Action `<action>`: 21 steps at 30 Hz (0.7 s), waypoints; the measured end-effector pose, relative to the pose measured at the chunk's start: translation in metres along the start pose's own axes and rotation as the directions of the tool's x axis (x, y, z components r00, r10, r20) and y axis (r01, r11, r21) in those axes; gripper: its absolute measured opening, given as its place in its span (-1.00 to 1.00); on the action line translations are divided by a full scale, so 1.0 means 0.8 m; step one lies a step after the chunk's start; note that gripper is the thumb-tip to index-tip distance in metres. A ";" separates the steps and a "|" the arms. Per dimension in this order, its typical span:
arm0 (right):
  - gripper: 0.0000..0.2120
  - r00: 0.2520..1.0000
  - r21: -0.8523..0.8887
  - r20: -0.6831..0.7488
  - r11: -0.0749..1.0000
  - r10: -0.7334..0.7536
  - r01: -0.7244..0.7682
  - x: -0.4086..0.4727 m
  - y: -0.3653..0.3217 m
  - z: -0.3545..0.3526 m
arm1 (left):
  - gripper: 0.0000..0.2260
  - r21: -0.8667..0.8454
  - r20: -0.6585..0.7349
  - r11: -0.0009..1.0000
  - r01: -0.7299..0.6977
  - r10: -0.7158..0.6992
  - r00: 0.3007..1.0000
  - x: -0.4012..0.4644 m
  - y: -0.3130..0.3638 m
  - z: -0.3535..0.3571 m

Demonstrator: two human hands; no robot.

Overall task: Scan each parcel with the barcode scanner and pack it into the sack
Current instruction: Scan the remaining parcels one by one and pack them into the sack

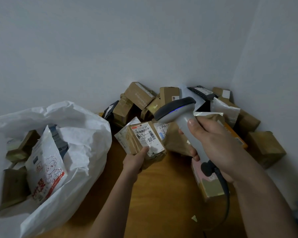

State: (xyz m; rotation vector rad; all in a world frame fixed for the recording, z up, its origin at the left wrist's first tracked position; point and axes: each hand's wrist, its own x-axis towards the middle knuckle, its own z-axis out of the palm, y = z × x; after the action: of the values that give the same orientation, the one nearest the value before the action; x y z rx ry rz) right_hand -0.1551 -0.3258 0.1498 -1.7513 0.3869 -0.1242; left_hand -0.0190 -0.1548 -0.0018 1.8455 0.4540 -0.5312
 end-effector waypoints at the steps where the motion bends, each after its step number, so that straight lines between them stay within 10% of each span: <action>1: -0.66 1.000 -0.007 -0.002 1.000 -0.004 0.004 -0.002 -0.001 -0.001 | -0.37 -0.005 -0.008 1.000 0.001 -0.001 1.000 0.000 0.000 0.001; 9: -0.70 1.000 -0.015 0.027 1.000 0.008 -0.008 -0.004 -0.008 0.011 | -0.34 -0.070 -0.072 0.996 -0.062 0.057 0.996 -0.003 0.001 -0.012; 21: -0.76 0.984 0.017 0.168 0.997 0.065 -0.069 0.021 -0.006 0.081 | -0.35 -0.530 -0.520 0.790 -0.308 -0.015 0.854 0.008 0.037 -0.160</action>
State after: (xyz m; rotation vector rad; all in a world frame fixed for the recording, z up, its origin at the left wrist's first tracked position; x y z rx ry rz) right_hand -0.1197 -0.2698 0.1379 -1.7100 0.3198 0.0670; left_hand 0.0202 -0.0427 0.0551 1.3518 0.7185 0.2243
